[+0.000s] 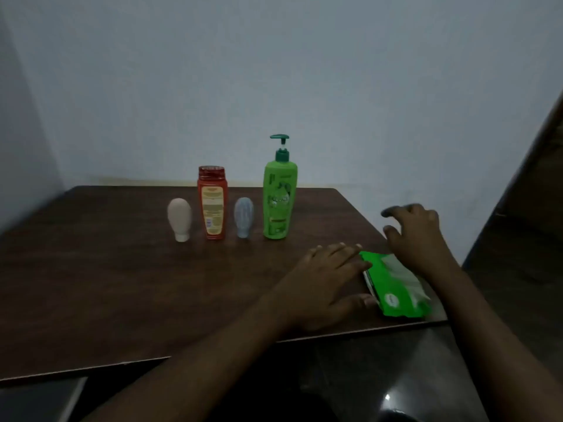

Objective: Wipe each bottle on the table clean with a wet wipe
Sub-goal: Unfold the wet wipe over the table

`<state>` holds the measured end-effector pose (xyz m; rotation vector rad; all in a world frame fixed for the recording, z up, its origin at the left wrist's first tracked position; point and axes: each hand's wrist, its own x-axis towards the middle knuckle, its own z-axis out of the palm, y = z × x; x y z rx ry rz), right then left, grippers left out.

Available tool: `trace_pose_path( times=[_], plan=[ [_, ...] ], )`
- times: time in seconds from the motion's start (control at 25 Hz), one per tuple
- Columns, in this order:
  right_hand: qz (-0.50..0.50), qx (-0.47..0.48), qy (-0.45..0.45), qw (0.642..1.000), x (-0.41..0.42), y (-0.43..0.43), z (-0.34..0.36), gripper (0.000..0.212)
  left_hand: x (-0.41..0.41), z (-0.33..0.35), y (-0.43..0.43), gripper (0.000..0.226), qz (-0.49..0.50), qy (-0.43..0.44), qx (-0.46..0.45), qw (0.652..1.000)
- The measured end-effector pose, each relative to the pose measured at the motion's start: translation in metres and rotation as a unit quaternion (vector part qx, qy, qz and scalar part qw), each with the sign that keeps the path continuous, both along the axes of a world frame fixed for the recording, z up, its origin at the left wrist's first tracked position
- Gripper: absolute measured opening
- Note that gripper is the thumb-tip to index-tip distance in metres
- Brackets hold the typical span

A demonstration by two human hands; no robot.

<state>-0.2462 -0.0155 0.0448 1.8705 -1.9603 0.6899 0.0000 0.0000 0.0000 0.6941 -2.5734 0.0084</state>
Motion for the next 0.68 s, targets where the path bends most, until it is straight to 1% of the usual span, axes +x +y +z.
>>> trace_pose_path(
  times=[0.08, 0.12, 0.16, 0.24, 0.32, 0.4, 0.52, 0.68],
  plan=[
    [-0.061, 0.068, -0.091, 0.992, -0.023, 0.011, 0.002, 0.017, -0.019, -0.006, -0.006, 0.066, -0.019, 0.001, 0.032, 0.999],
    [-0.077, 0.108, -0.114, 0.985, -0.032, 0.017, -0.003, 0.013, -0.026, -0.011, -0.008, 0.067, -0.019, 0.001, 0.042, 0.999],
    [-0.092, 0.142, -0.138, 0.976, -0.035, 0.025, -0.007, 0.015, -0.034, -0.016, -0.008, 0.068, -0.02, 0.0, 0.062, 0.998],
    [-0.1, 0.172, -0.146, 0.969, -0.036, 0.029, -0.018, 0.024, -0.047, -0.025, -0.009, 0.073, -0.028, -0.005, 0.084, 0.996],
    [-0.116, 0.188, -0.149, 0.964, -0.035, 0.027, -0.023, 0.033, -0.051, -0.032, -0.015, 0.075, -0.033, -0.048, 0.094, 0.994],
    [-0.133, 0.21, -0.147, 0.958, -0.037, 0.024, -0.026, 0.035, -0.052, -0.033, -0.017, 0.074, -0.032, -0.09, 0.115, 0.989],
    [-0.118, 0.175, -0.12, 0.97, -0.035, 0.021, -0.026, 0.025, -0.054, -0.031, -0.015, 0.073, -0.029, -0.123, 0.138, 0.982],
    [-0.047, 0.119, -0.144, 0.981, -0.028, 0.029, -0.005, 0.021, -0.054, -0.03, -0.017, 0.073, -0.019, -0.133, 0.123, 0.983]
  ],
)
